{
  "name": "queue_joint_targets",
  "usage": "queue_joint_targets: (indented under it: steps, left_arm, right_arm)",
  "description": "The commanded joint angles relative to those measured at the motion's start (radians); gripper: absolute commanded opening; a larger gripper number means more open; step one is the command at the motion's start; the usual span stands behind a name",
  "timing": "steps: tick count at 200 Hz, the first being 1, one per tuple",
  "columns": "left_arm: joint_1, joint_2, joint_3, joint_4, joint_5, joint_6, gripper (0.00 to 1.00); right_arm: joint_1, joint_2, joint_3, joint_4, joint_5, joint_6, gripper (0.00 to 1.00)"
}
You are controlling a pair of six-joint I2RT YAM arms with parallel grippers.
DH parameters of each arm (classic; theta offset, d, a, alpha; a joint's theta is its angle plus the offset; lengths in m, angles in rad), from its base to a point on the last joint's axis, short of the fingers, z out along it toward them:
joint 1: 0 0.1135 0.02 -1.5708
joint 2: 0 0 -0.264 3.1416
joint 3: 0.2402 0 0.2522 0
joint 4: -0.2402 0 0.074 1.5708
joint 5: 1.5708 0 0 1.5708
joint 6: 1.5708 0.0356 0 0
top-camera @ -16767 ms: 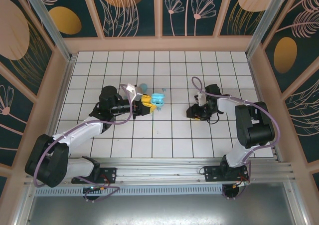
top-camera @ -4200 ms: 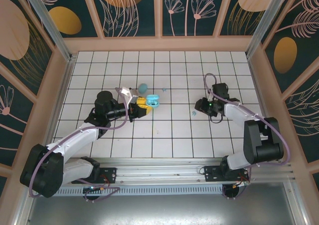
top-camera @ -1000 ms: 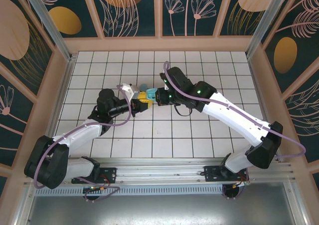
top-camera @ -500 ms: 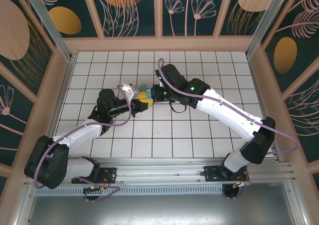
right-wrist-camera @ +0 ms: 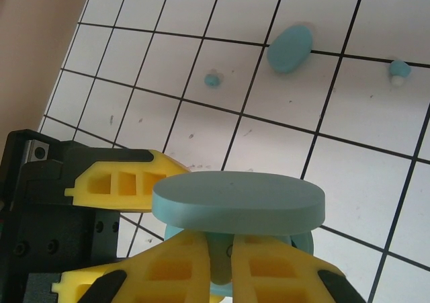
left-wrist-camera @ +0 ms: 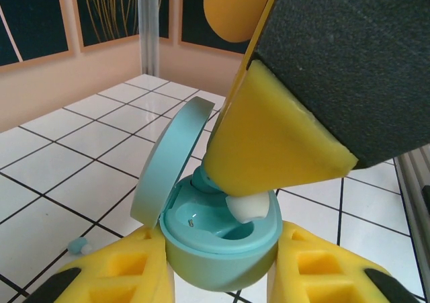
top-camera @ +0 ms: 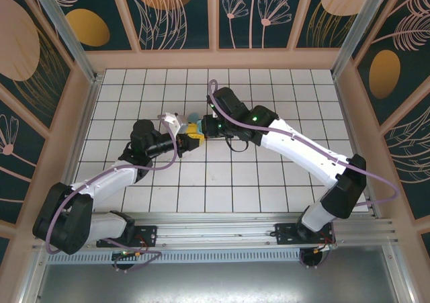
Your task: Insert the wireless bluetooth earbuds into the charging case
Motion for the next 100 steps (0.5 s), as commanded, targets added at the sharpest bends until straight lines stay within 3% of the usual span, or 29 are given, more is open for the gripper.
queue_joint_targets:
  steps: [1, 100]
  left_arm:
    - [0.003, -0.012, 0.005, 0.057, -0.005, 0.017, 0.0]
    - [-0.005, -0.015, 0.007, 0.036, -0.01, 0.038, 0.0]
  right_arm:
    - [0.012, 0.019, 0.025, 0.008, -0.008, 0.012, 0.11]
    - [0.012, 0.062, 0.048, -0.009, -0.004, -0.002, 0.13]
